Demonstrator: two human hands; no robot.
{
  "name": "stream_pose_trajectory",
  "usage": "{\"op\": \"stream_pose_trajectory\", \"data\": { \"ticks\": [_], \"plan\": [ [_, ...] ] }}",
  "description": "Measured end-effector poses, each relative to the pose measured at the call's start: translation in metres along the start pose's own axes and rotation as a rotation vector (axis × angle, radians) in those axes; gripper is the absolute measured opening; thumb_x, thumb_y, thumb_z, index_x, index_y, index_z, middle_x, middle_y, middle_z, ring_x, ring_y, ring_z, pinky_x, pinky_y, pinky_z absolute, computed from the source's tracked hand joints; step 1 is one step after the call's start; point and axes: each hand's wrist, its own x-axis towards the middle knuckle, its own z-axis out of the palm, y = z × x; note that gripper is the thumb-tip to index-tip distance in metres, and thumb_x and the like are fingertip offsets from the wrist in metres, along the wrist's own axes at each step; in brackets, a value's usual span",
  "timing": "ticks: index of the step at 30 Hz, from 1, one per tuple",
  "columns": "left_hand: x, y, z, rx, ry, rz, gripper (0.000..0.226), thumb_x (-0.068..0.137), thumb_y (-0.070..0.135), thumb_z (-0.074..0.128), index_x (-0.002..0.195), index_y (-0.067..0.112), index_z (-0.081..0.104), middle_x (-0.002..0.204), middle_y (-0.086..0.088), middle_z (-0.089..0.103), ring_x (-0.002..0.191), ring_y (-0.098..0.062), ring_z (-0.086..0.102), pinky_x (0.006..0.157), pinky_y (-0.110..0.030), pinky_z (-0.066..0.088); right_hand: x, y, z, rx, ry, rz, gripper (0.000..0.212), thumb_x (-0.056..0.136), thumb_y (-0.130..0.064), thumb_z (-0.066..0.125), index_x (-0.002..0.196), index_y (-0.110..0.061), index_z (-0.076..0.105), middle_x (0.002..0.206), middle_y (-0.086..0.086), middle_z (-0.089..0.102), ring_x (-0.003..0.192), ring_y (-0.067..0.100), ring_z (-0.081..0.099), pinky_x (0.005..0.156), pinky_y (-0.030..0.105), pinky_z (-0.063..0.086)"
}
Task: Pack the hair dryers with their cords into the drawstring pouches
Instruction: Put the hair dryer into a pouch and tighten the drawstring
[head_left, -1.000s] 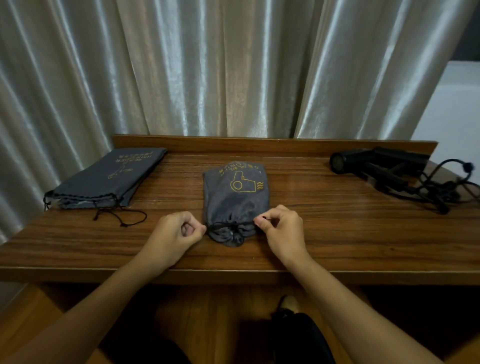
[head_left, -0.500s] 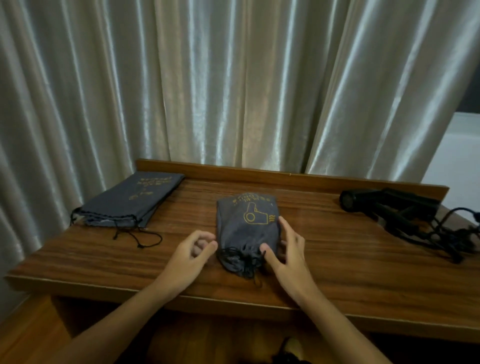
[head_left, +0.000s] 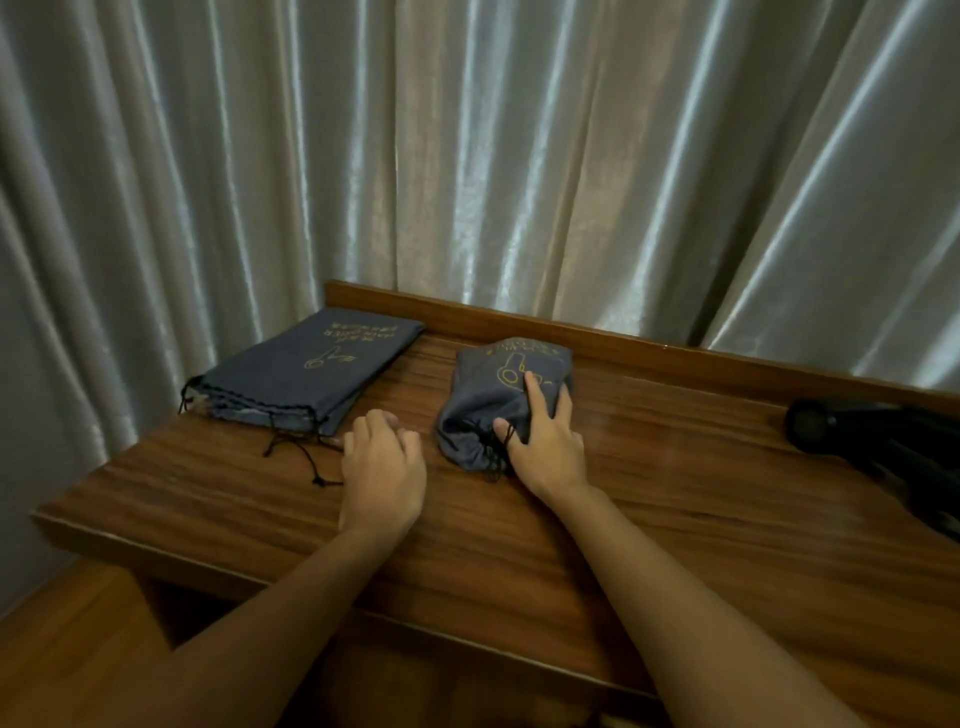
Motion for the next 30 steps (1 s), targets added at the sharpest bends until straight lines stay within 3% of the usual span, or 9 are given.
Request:
{"op": "stream_pose_trajectory", "data": {
  "ticks": [2,5,8,13,16,22,24,27,30],
  "plan": [
    [-0.004,0.003,-0.001,0.058,-0.001,0.041,0.022,0.1,0.023,0.038,0.114,0.013,0.049,0.114,-0.005,0.049,0.113,-0.024,0.042,0.099,-0.042,0.036,0.021,-0.011,0.005,0.199,-0.041,-0.004,0.081,0.094,-0.064,0.046,0.155,-0.043,-0.002,0.166,0.003,-0.003,0.149,0.03,0.018,0.117,0.045,0.021],
    [-0.01,0.005,0.0,0.275,0.042,0.208,0.025,0.097,0.027,0.041,0.115,0.014,0.052,0.113,-0.003,0.049,0.11,-0.022,0.044,0.095,-0.04,0.038,0.022,-0.009,0.007,0.414,0.016,-0.015,0.089,0.091,-0.061,0.053,0.156,-0.039,-0.004,0.166,-0.001,0.007,0.149,0.022,0.017,0.117,0.035,0.02],
    [-0.015,0.007,0.002,0.419,0.026,0.357,0.031,0.095,0.033,0.044,0.119,0.015,0.053,0.115,-0.001,0.05,0.111,-0.019,0.047,0.093,-0.037,0.042,0.004,0.002,0.002,0.345,0.016,-0.016,0.087,0.092,-0.052,0.059,0.157,-0.032,0.006,0.16,-0.001,0.019,0.143,0.019,0.028,0.112,0.032,0.028],
    [-0.013,0.007,0.0,0.384,-0.084,0.419,0.037,0.094,0.039,0.047,0.125,0.018,0.051,0.119,0.002,0.048,0.111,-0.016,0.048,0.092,-0.035,0.043,-0.036,0.035,-0.036,0.264,0.023,0.022,0.06,0.094,-0.041,0.062,0.147,-0.025,0.04,0.142,-0.002,0.041,0.128,0.016,0.045,0.11,0.041,0.041],
    [-0.011,0.004,0.001,0.375,-0.155,0.454,0.036,0.095,0.043,0.048,0.126,0.024,0.049,0.119,0.005,0.049,0.111,-0.013,0.048,0.093,-0.036,0.043,-0.05,0.069,-0.074,0.104,0.084,0.096,0.058,0.094,-0.045,0.059,0.145,-0.026,0.041,0.142,-0.002,0.041,0.131,0.016,0.039,0.112,0.04,0.036],
    [0.005,-0.003,0.017,0.454,-0.236,0.351,0.031,0.091,0.052,0.049,0.116,0.033,0.05,0.11,0.007,0.051,0.107,-0.019,0.053,0.09,-0.045,0.045,-0.075,0.167,-0.157,-0.441,0.464,0.195,0.058,0.096,-0.05,0.052,0.145,-0.022,0.042,0.149,0.004,0.04,0.143,0.021,0.026,0.116,0.041,0.019],
    [0.008,-0.003,0.022,0.457,-0.222,0.329,0.03,0.09,0.051,0.052,0.113,0.032,0.052,0.103,0.007,0.049,0.102,-0.021,0.055,0.088,-0.045,0.046,-0.081,0.2,-0.185,-0.635,0.437,0.294,0.067,0.095,-0.055,0.049,0.151,-0.022,0.033,0.157,0.007,0.03,0.149,0.027,0.014,0.118,0.047,0.015],
    [0.012,-0.006,0.025,0.479,-0.225,0.321,0.034,0.089,0.054,0.05,0.113,0.031,0.053,0.106,0.005,0.052,0.101,-0.021,0.055,0.087,-0.045,0.047,-0.083,0.24,-0.225,-0.716,0.281,0.489,0.08,0.094,-0.064,0.044,0.157,-0.026,0.012,0.165,0.008,0.009,0.151,0.032,-0.002,0.119,0.054,0.009],
    [0.009,-0.005,0.024,0.529,-0.192,0.388,0.034,0.09,0.058,0.045,0.114,0.036,0.05,0.107,0.009,0.052,0.101,-0.016,0.053,0.082,-0.041,0.043,-0.073,0.257,-0.246,-0.696,0.167,0.608,0.083,0.093,-0.065,0.044,0.157,-0.025,0.01,0.162,0.011,0.017,0.149,0.036,0.012,0.117,0.053,0.015]
  ]
}}
